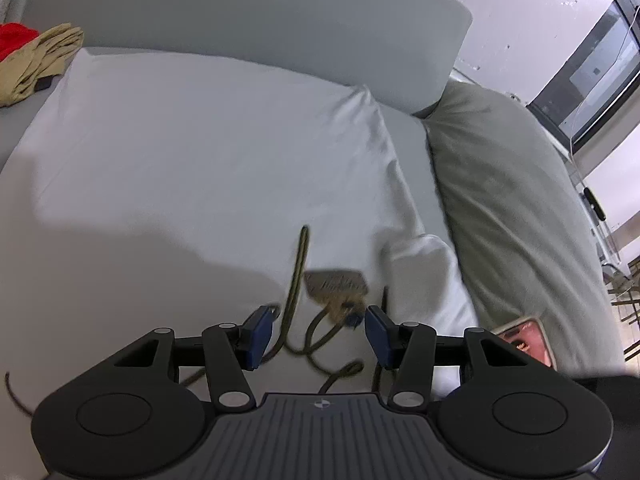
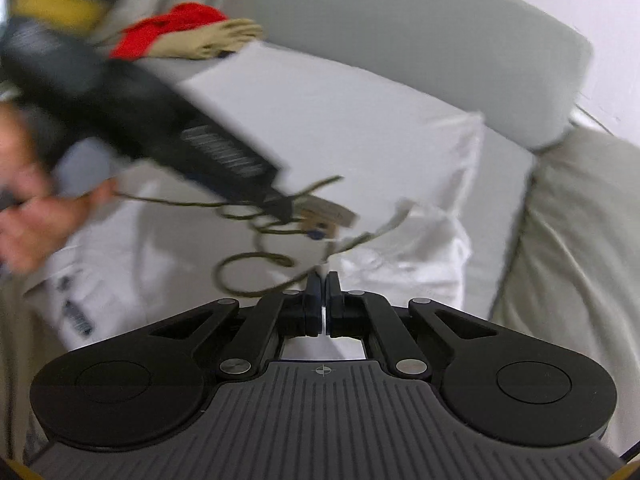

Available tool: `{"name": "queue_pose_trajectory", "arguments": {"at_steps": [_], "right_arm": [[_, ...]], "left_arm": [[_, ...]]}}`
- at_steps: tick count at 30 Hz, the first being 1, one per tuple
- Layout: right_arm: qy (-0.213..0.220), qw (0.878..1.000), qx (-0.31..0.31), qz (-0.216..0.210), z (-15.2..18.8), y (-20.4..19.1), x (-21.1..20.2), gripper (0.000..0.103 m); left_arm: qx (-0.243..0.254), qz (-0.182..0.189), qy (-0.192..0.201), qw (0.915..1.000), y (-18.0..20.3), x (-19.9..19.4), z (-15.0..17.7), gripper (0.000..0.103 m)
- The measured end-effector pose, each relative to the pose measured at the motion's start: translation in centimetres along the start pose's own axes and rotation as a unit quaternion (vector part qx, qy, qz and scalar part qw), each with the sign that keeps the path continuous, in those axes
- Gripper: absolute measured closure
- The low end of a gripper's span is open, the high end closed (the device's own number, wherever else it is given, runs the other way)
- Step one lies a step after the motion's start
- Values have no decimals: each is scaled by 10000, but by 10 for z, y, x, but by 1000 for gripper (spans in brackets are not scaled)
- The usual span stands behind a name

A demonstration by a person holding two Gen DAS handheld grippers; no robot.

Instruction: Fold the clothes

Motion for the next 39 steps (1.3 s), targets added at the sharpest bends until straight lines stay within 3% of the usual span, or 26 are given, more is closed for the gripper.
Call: {"name": "queue_pose_trajectory", "arguments": {"at_steps": [2,5,8,11,13,14,15,16,19,28,30,33,37,39], "right_arm": [[-4,9990,-327,-315,5,-16,-5,102],[-293,9964,-748,-256,20,-27,6,102],[-472,9964,-643,-276,21,-24,11,102],[-525,9968,-458,-385,20,-19,12,101],[-552,9968,-403,-412,20,-17,13,101],[-556,9968,-414,-400,20,-17,13,101],[-556,9968,-436,-384,20,-18,13,101],[-547,9967,-487,-356,20,-18,13,101],[-528,9962,-630,-279,20,-21,13,101],[-558,9966,-467,-378,16,-18,14,100],[-559,9967,-437,-399,15,-17,14,100],[-558,9967,-439,-400,15,-15,13,100],[-562,9967,-431,-408,14,-14,13,100],[-561,9967,-406,-421,13,-14,13,100]], "left_arm": [[18,51,-9,10000,5,7,-6,52],[88,106,-76,9999,16,25,-14,50],[275,92,33,9996,22,43,-28,50],[807,175,155,9965,36,59,-41,51],[1509,-199,146,9882,43,68,-42,55],[1848,-476,147,9815,44,69,-41,67],[2181,-756,149,9729,44,69,-41,73],[2287,-763,200,9703,45,67,-39,73],[2423,-289,210,9696,51,64,-28,70],[2899,-101,198,9568,67,77,-22,69],[2966,77,384,9542,71,70,-24,54],[3104,206,427,9494,73,68,-21,44],[3120,84,298,9496,67,81,-15,46],[3021,96,373,9525,68,81,-19,55]]}}
Point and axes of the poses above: each gripper's, at about its wrist camera, not at the fingertips, and x roughly the way its jaws point, y to its right, z to its underside, the point moved 9 cm from there along x, roughly the way its jaws point, and after that the axes turned 6 degrees about x, right-handed, at the moved point
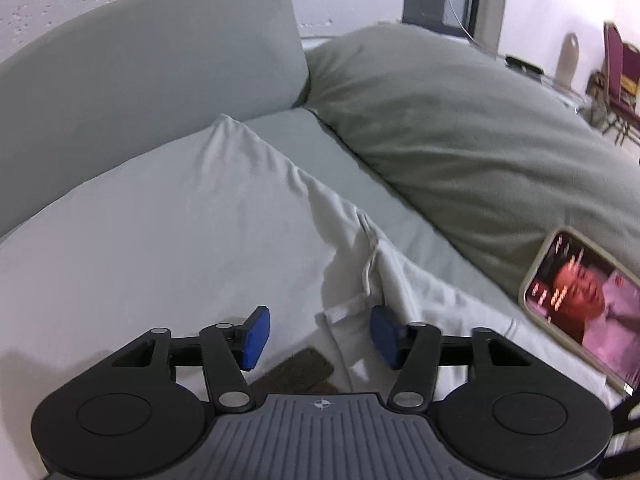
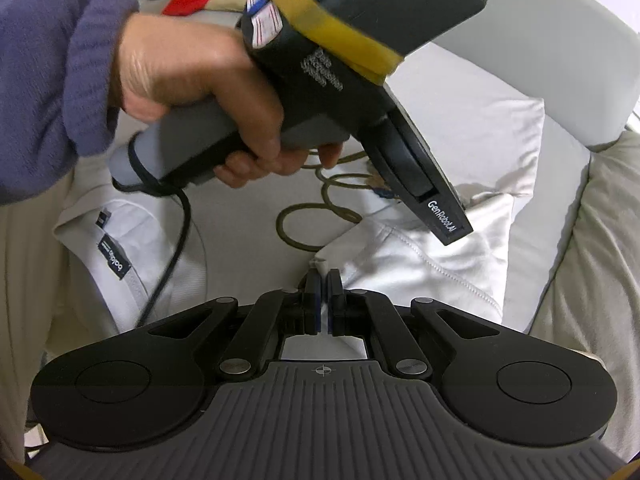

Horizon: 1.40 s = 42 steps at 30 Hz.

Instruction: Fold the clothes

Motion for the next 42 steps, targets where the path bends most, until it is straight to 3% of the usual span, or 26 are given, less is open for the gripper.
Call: {"name": "queue_pose_trajectory", "arguments": {"at_steps": [7,11,12,17,20,24,26,28,30,31,33,34,35,37,39,40,41,42], "right_arm": [[0,10000,36,-31,-1,2,0,100],[-4,10000,55,-33,-1,2,0,100],[-3,10000,56,-31,-1,3,0,100],[14,10000,73,-35,0,3,-1,100],[16,9999,100,-52,0,4,-1,100],[19,9999,93,-34,0,4,-1,100],[16,10000,87,-21,-1,5,-1,100],[13,10000,80,-7,-1,5,-1,100],[10,10000,73,4,-2,5,-1,98],[15,10000,70,14,-1,5,-1,91],[69,9998,135,114,-1,9,-4,75],[157,9991,352,191,0,16,-10,56],[266,9973,638,236,2,25,-18,51],[684,9829,1703,137,9,56,-42,52],[1108,9552,2744,79,13,90,-64,58],[1177,9462,3006,208,8,105,-62,67],[1153,9423,3119,395,5,115,-57,72],[1118,9389,3212,535,2,124,-52,72]], "left_arm": [[278,183,-136,9994,7,8,0,61],[599,373,-238,9972,19,12,-1,83],[679,406,-265,9965,21,13,-1,84],[542,469,-278,9970,20,9,-3,95],[480,225,-69,9986,16,-4,-5,96],[-182,-1,248,9995,-8,-26,-10,96],[-317,-151,83,9993,-16,-20,-3,96],[-471,-288,-149,9984,-23,-9,7,95],[-609,-390,-176,9972,-26,-2,9,80],[-678,-440,-183,9966,-27,1,10,76],[-875,-497,-167,9948,-30,-8,6,57],[-974,-524,-159,9937,-31,-13,4,53],[-1018,-507,-48,9935,-32,-23,2,47],[-1098,-448,211,9927,-32,-44,-2,44],[-1192,-136,339,9922,-26,-55,2,53],[-1214,79,307,9921,-21,-56,5,57],[-1174,312,234,9923,-10,-54,8,72],[-1034,463,116,9935,2,-50,11,80]]}}
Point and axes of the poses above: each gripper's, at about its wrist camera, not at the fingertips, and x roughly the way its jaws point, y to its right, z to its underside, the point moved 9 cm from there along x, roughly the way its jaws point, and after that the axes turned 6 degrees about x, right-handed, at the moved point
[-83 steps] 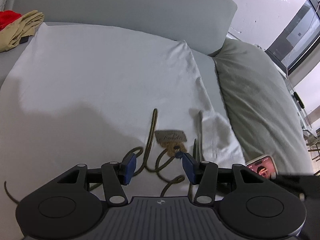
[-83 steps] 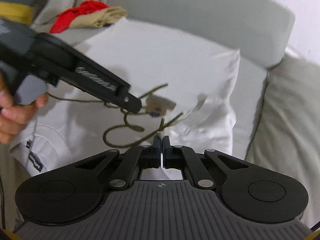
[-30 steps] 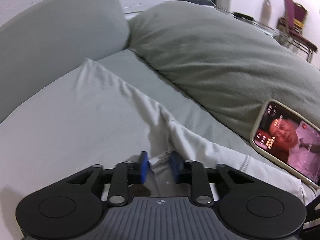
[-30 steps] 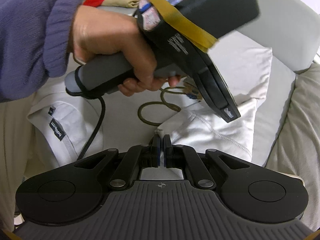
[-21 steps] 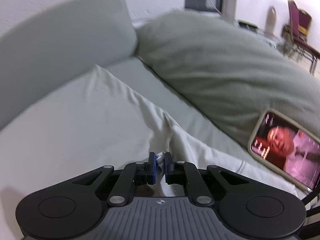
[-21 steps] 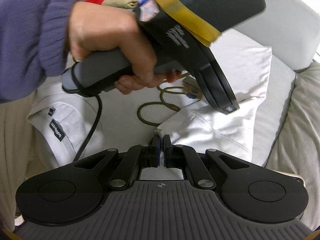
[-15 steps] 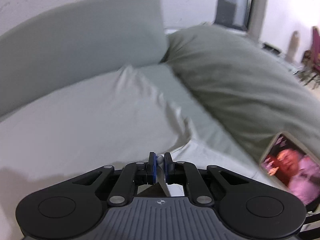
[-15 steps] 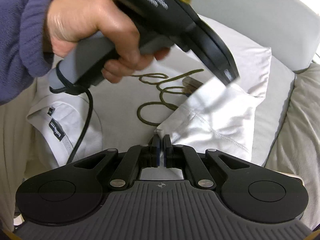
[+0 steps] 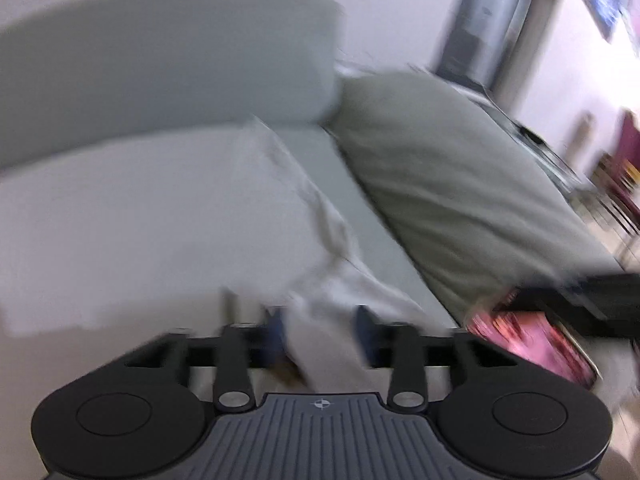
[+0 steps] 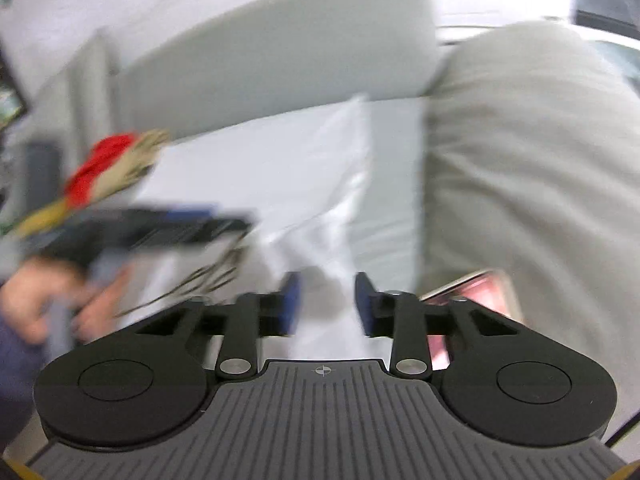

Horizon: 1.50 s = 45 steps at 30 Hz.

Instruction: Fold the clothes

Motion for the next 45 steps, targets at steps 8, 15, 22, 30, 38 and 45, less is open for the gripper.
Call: {"name": "queue_pose_trajectory", "arguments": {"at_steps": [8,15,22,30,38,45], "right_arm": [[-566,9951,812,-67,-7,-7,79,58],[-582,9958,706,36,1,13,130,98],[-140,9893,1435,-225,-13,31,82,83],[-1017,9873,-1173,-324,45,-34,76,87],[-1119,9877,-1080,172,70,1,-2,83],[-1032,9893,-1007,-216,66,-32,19,83]], "left_arm": [[845,229,-179,9960,50,11,21,85],[942,344,-227,9947,45,18,23,85],[633,1,119,9979,28,-5,12,81],[318,-686,-325,9966,-4,26,9,89],[277,-398,-86,9988,11,-32,30,92],[780,-420,-38,9961,49,-30,37,85]]}}
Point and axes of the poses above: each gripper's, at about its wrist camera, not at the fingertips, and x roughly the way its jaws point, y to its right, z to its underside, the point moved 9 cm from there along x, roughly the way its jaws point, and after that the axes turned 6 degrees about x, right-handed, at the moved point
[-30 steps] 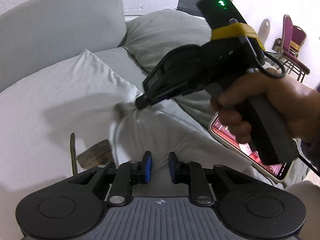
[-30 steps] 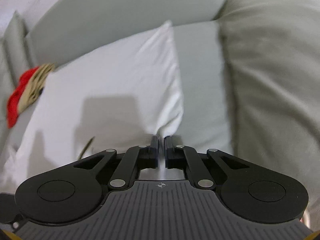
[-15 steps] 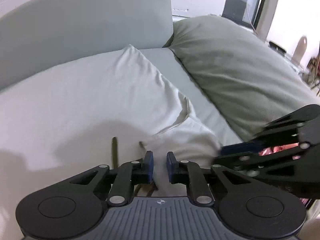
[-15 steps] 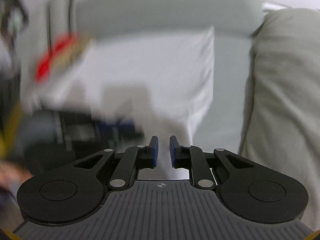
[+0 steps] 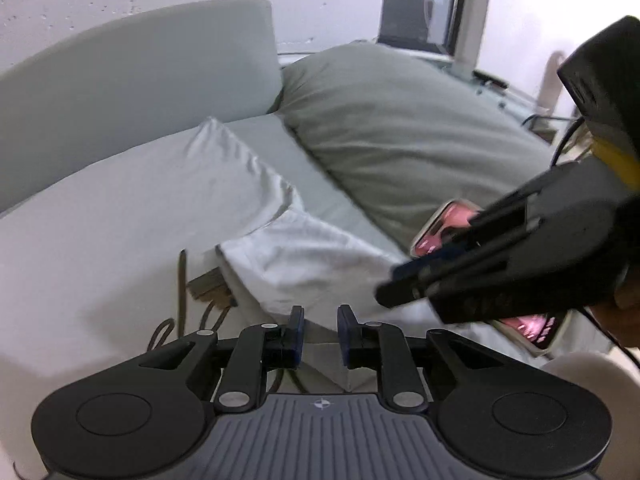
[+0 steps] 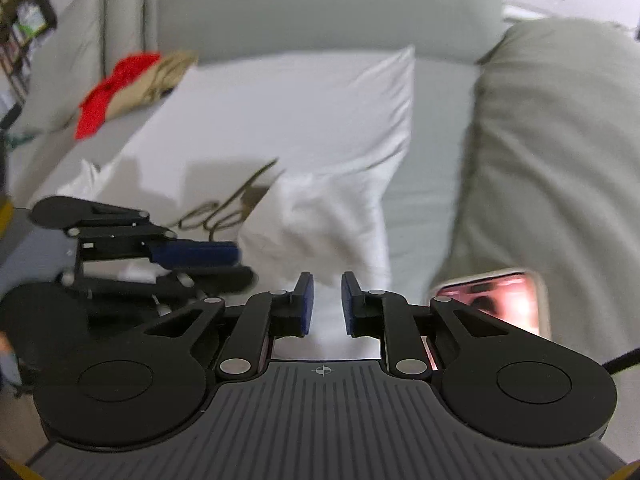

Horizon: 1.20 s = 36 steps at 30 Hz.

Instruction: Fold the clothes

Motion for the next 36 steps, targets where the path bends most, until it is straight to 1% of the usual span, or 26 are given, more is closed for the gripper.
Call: {"name": "queue_pose_trajectory", "arguments": {"at_steps": [2,3,4,5,6,8,9,10,12,13,16,18,20,22,24,25,26,28,29,30,31,32,33,34,35,36], "right_arm": [[-191,9997,-48,156,12,0,11,82],[-253,9994,-56,216,18,1,14,82],[-237,9995,-6,219,21,4,10,82],[-291,9993,84,213,24,8,6,82],[-401,9987,197,240,28,13,0,82],[-608,9971,198,421,37,23,-12,81],[-679,9961,158,537,41,27,-20,80],[-630,9961,135,604,42,30,-28,78],[-384,9974,205,572,39,30,-43,78],[-216,9981,302,485,33,29,-49,78],[154,9978,548,329,16,26,-50,77],[67,9980,568,285,9,20,-33,77],[-88,9981,545,282,7,14,-15,77],[-330,9975,445,434,15,15,-6,76],[-567,9961,358,576,24,15,0,71],[-682,9951,365,622,28,16,-5,67],[-786,9937,399,690,32,18,-12,67],[-732,9929,501,788,33,17,-29,67],[-663,9931,543,801,33,15,-38,66],[-460,9949,560,697,28,7,-49,66],[-211,9967,572,535,22,-6,-61,61],[55,9978,565,333,16,-22,-76,51],[264,9980,549,165,12,-36,-87,46],[473,9975,532,-3,8,-50,-98,42],[656,9963,524,-167,5,-64,-108,40],[758,9950,563,-325,4,-76,-112,40]], "left_arm": [[-182,-2,-152,9997,-3,-3,10,86],[-201,-92,-284,9994,-7,-5,17,85],[-215,-192,-416,9987,-11,-7,25,84],[-228,-292,-548,9978,-15,-9,33,81],[-372,-371,-713,9961,-22,-15,38,81],[-583,-567,-843,9931,-35,-30,47,81],[-726,-609,-795,9923,-40,-38,50,85],[-872,-645,-737,9914,-45,-48,52,88],[-1094,-460,-352,9923,-43,-60,45,88],[-1076,-354,-190,9934,-39,-62,38,88],[-582,-76,118,9982,-10,-48,13,85],[-225,26,6,9997,8,-26,7,83],[-72,-34,-274,9996,13,-17,15,82],[71,-101,-560,9984,18,-9,23,82],[66,-80,-803,9967,18,-23,32,82],[8,-65,-920,9957,16,-32,39,82],[-100,-64,-957,9953,12,-41,44,82],[-574,-40,-760,9954,-2,-70,53,82],[-835,-35,-564,9949,-9,-88,55,79],[-1141,-89,-317,9929,-20,-109,57,67],[-1448,-149,-66,9893,-32,-130,59,61],[-1830,-268,170,9826,-48,-151,66,56],[-2214,-391,404,9735,-65,-172,72,56],[-2603,-469,589,9626,-81,-191,80,56],[-3046,-563,787,9475,-101,-209,93,56],[-3486,-657,985,9297,-121,-227,108,56]]}}
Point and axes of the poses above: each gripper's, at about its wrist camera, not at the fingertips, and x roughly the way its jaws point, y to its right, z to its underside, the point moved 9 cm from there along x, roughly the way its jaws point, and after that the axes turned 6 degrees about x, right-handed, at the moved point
